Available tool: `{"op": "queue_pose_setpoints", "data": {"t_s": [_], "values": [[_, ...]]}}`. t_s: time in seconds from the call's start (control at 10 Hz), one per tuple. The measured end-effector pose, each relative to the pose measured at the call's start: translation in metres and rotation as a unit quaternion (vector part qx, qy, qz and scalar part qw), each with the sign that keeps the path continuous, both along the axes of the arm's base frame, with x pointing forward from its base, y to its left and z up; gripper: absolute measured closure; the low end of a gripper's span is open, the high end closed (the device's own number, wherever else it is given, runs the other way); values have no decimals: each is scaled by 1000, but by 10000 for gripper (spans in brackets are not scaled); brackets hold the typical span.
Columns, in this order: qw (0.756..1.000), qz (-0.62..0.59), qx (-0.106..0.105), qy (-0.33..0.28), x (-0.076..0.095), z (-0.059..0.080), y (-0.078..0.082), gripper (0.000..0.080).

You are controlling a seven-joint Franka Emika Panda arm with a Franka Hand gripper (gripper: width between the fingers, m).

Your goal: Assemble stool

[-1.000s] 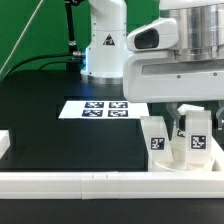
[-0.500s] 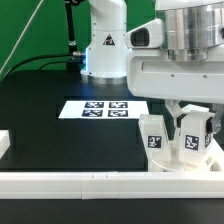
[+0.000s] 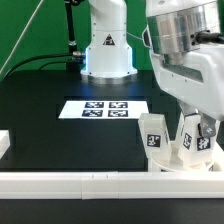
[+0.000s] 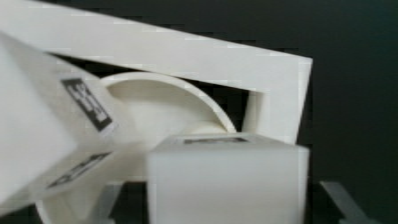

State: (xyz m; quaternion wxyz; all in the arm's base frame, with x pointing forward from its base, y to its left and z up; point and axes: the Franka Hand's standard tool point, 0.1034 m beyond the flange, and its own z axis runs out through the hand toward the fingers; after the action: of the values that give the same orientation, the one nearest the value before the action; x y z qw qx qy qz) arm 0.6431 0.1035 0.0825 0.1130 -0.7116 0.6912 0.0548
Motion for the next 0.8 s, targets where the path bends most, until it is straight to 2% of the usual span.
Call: {"op": "queue_pose_setpoints", "data": {"t_s": [0.1,0.2,0.3,0.4,0.5,0.7,0.8], "values": [[1000,-25,2,6,0,0,2,462],[1000,-12,1,3,0,0,2,376],[1000,1,0,0,0,0,2,376],[1000,3,0,0,0,0,2,244],[1000,14,-1,-3,0,0,2,169],[973,222,-16,-54,2,6,0,156],[955,289,-20,-65,-1,12,11,151]]}}
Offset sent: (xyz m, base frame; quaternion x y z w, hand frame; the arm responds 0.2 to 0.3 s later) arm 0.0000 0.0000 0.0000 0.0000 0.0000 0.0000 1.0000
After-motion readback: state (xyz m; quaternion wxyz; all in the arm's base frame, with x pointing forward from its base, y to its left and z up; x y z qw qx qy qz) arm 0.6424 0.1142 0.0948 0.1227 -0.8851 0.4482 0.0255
